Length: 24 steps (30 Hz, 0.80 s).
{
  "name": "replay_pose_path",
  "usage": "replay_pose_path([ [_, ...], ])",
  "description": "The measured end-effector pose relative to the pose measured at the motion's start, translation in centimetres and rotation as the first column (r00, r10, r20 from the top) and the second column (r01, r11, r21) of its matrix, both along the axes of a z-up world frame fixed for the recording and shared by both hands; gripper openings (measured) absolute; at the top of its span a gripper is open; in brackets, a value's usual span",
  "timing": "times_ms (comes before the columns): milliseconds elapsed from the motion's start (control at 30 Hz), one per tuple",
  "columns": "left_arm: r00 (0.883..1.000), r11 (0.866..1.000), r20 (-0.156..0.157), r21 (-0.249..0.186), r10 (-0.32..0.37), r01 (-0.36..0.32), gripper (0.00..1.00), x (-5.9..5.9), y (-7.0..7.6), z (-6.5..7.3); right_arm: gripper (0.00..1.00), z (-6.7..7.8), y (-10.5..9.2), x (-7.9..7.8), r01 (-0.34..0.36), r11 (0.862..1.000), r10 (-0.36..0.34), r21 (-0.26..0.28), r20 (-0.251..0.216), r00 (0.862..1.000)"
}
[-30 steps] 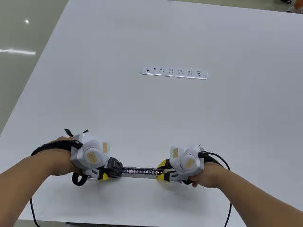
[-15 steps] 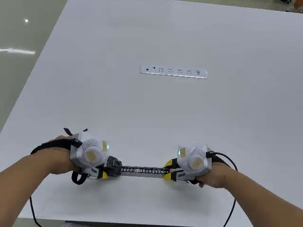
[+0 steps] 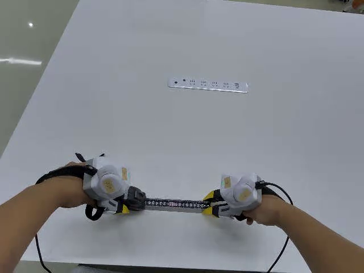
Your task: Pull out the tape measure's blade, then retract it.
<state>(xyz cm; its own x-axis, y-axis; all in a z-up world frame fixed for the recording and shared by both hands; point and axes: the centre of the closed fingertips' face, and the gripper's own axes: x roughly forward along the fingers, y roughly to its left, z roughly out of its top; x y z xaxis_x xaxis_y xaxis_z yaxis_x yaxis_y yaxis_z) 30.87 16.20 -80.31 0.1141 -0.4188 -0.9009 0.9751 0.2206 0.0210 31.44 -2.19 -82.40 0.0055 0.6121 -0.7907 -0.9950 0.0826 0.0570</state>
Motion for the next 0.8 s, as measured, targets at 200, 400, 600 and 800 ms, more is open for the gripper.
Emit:
replay_pose_path([
  [200,1.0,1.0,-0.002,0.0,0.003,-0.003,0.36,0.1,0.0,-0.1,0.13,-0.1,-0.8,0.1,0.004,1.0,-0.004,-0.008,0.006,1.0],
  [400,1.0,1.0,-0.003,0.002,0.007,-0.007,0.36,0.0,0.1,-0.1,0.13,-0.1,-1.5,-0.1,0.001,1.0,-0.001,-0.02,0.012,1.0],
  [600,1.0,1.0,-0.005,0.004,0.008,-0.008,0.36,0.0,0.1,-0.1,0.13,0.0,-2.2,0.0,0.006,1.0,-0.006,-0.027,0.011,1.0],
  [800,1.0,1.0,-0.005,0.004,0.011,-0.011,0.36,0.0,0.1,0.0,0.13,-0.1,-2.8,0.1,0.011,1.0,-0.01,-0.029,0.01,1.0],
])
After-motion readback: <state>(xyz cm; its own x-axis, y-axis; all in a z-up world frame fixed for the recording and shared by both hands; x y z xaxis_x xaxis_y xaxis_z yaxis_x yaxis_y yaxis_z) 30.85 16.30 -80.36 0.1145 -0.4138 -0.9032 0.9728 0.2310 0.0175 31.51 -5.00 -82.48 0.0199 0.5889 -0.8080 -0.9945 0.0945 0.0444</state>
